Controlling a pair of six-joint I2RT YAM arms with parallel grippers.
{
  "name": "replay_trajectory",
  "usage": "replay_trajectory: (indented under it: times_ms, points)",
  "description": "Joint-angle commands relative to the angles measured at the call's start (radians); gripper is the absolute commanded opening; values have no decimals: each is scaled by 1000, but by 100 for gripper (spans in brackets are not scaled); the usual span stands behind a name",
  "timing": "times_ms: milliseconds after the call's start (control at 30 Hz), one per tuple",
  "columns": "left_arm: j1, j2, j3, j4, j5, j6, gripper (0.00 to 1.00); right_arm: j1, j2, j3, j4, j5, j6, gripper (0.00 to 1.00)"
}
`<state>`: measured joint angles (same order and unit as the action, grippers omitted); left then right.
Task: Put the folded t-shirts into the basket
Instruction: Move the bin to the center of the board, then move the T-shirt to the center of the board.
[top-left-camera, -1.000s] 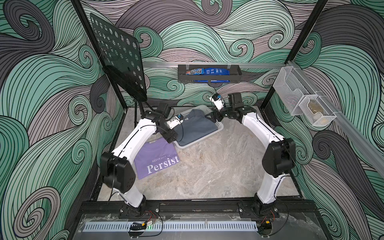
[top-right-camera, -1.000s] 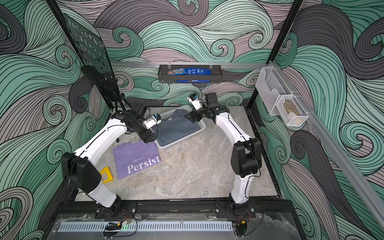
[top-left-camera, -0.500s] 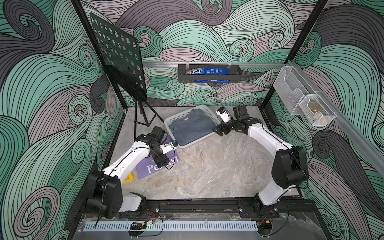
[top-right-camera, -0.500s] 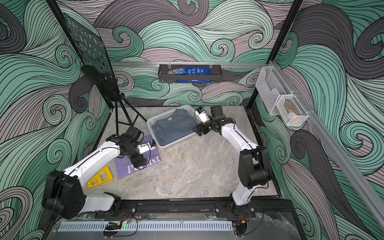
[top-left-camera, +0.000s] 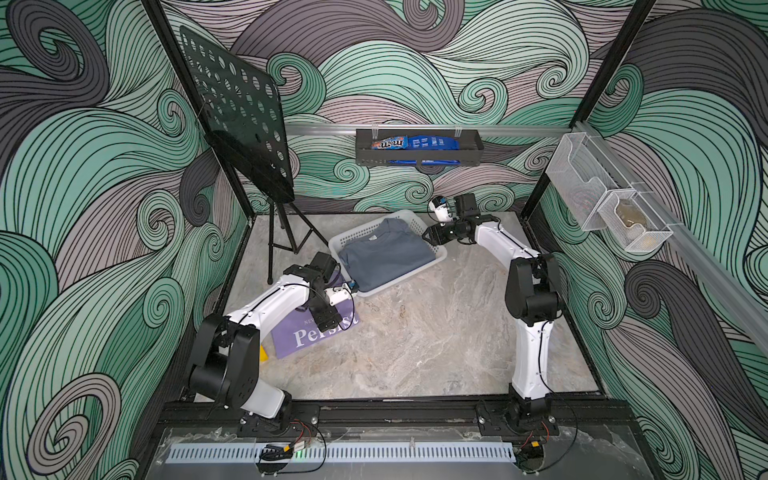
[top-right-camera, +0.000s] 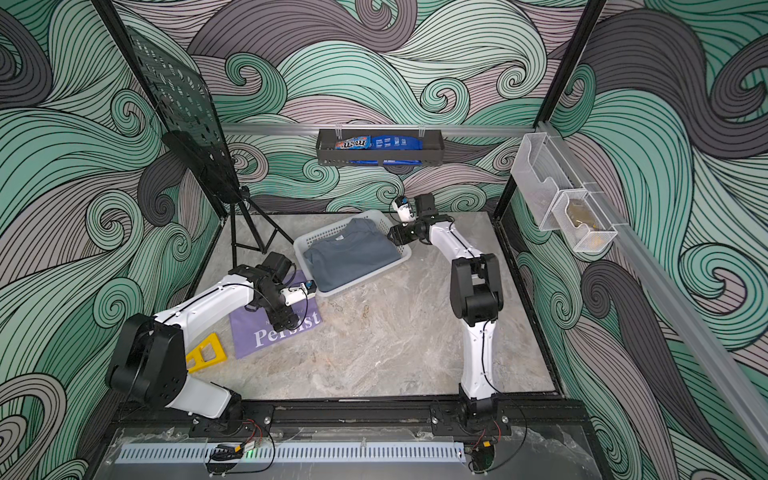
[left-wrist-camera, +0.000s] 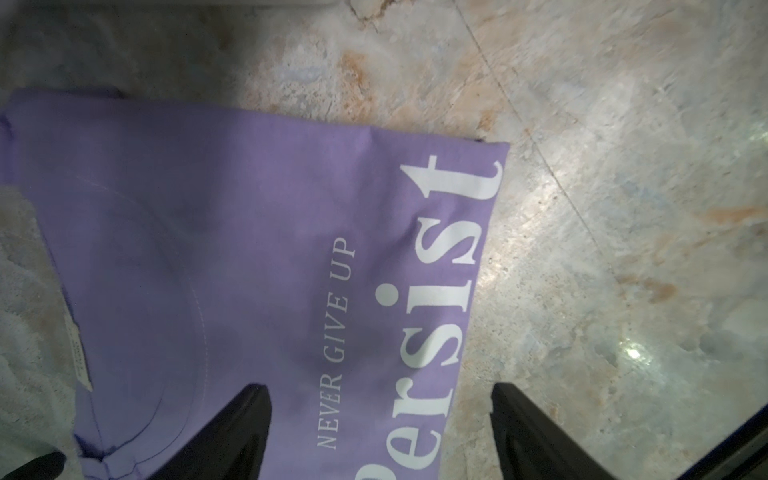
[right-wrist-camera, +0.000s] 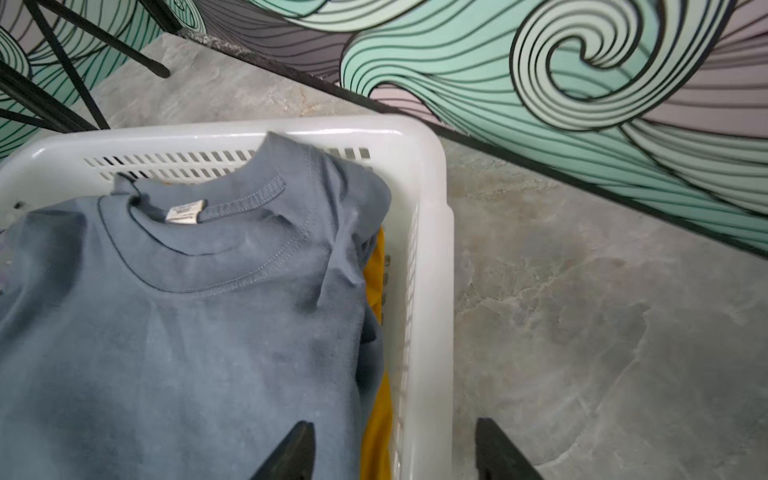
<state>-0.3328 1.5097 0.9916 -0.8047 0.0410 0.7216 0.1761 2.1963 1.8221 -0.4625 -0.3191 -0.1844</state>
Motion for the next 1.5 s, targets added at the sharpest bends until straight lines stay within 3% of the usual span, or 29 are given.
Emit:
replay_trajectory:
  times_ms: [0, 300, 500, 667, 833, 1067, 1300, 1467]
  points:
    - [-7, 37, -12, 4, -27, 23, 85, -2, 39, 48, -16, 21, 51, 54]
    - [-17, 97, 6, 13, -19, 1, 81, -104, 59, 39, 28, 37, 179, 28]
    - [-38, 191, 77, -15, 16, -12, 81, -200, 18, -43, 100, -13, 277, 27]
    - [-87, 280, 130, -49, 37, -20, 74, -209, 2, -68, 109, -45, 288, 31]
    - [-165, 335, 145, -95, 62, -24, 68, -221, -28, -74, 81, -85, 252, 46]
    - [-405, 395, 200, -132, 57, -6, 67, -315, -164, -132, 0, -163, 144, 60]
    - [-625, 604, 522, -220, 22, -19, 67, -456, -335, -309, -28, -187, 41, 66]
    - [-716, 715, 826, -333, 111, -122, 69, -502, -431, -437, -62, -155, -77, 67]
